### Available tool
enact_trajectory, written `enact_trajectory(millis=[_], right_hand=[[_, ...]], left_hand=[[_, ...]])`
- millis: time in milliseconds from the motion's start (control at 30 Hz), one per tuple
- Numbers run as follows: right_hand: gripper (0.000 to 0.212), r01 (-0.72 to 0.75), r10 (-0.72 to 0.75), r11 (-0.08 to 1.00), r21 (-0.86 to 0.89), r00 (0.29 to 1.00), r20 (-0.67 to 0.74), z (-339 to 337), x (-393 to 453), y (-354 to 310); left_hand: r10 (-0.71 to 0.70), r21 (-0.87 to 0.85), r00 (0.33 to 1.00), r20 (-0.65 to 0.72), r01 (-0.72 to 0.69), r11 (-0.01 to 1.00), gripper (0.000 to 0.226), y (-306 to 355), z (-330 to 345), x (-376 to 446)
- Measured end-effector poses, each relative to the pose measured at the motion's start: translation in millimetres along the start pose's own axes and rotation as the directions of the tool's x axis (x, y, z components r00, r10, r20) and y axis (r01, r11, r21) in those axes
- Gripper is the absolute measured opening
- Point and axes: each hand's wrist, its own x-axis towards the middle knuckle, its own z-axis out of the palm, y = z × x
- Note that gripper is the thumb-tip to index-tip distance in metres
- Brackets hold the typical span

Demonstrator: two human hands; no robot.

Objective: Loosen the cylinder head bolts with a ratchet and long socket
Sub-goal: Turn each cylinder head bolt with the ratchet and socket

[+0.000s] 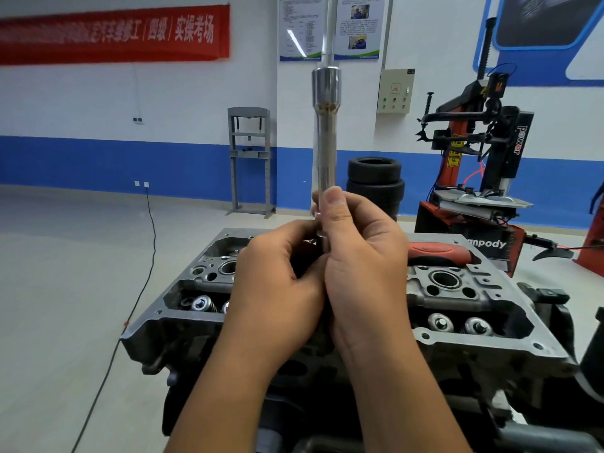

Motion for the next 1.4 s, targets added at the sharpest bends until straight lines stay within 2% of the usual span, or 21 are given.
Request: enact_trajectory(millis=[33,133,300,400,500,667,767,867,1033,1100,1200,1233,1333,1400], right_hand=[[0.005,-0.001,0.001,1.0,0.012,1.0,-0.005,0.3,-0.7,-0.8],[0.019,0.039,-0.039,0.999,-0.003,0.996,-0.076,-0.9,-1.3,-0.2],[0.004,-0.002,0.004,0.996,0.09,1.0,-0.026,0.0,-1.6,-3.3],[0.011,0.001,0.001,0.997,0.08,1.0,-0.022,1.7,-1.8,-2.7],[0.021,0.048,-0.047,0.998,0.035,0.997,-0.054,0.5,-1.7,-1.9],[0.004,-0.003,0.002,0.996,0.093,1.0,0.008,0.5,-1.4,-2.6],[0.012,0.009,-0.007,0.996,0.093,1.0,-0.018,1.0,-1.9,-2.8],[0.024,0.035,-0.029,0.995,0.09,0.998,-0.062,-1.1,-1.4,-3.3],[0.005,-0.013,0.02,0.988,0.154,0.999,-0.04,1.1,-0.2,-3.2],[0.013,-0.017,0.025,0.984,0.175,0.999,-0.041,1.1,-0.6,-3.3],[0.031,0.027,-0.021,0.993,0.113,0.998,-0.054,-0.7,-1.3,-3.8],[0.029,0.032,-0.027,0.994,0.106,0.998,-0.054,-0.7,-1.2,-4.0],[0.009,0.002,0.003,0.989,0.148,0.999,-0.039,0.4,-0.2,-4.0],[0.008,-0.019,0.026,0.984,0.177,0.999,-0.037,0.8,0.0,-4.4]], left_hand=[[-0.01,0.005,0.999,-0.033,0.01,1.0,0.028,-0.2,1.7,-0.5],[-0.022,0.031,0.996,-0.088,0.025,0.999,0.022,-0.5,3.3,-2.1],[-0.033,-0.024,0.994,0.1,0.036,0.999,0.029,0.3,-1.9,-1.0],[-0.045,0.012,0.999,0.021,0.044,0.999,0.029,-1.5,-0.1,-0.2],[-0.026,0.088,0.998,-0.062,0.031,0.996,0.02,-0.9,3.0,-0.5],[-0.029,-0.016,0.994,0.103,0.031,0.999,0.022,0.3,-1.3,-0.1],[-0.034,-0.007,0.999,0.02,0.034,0.999,0.03,-2.2,0.1,0.2],[-0.055,0.054,0.995,-0.083,0.06,0.997,0.021,-3.3,3.6,0.3],[-0.024,-0.055,0.996,0.084,0.029,0.998,0.018,-2.4,-0.5,0.7],[-0.011,-0.044,0.999,0.034,0.013,0.999,0.023,-3.1,0.6,0.9],[-0.003,0.044,0.997,-0.073,0.006,0.999,0.022,-4.0,4.2,0.2],[-0.003,0.049,0.998,-0.064,0.006,0.999,0.02,-4.6,3.9,0.1],[-0.036,-0.08,0.996,0.082,0.043,0.996,0.023,-4.9,0.0,0.3],[-0.037,-0.103,0.994,0.104,0.048,0.993,0.028,-3.5,-1.3,0.8]])
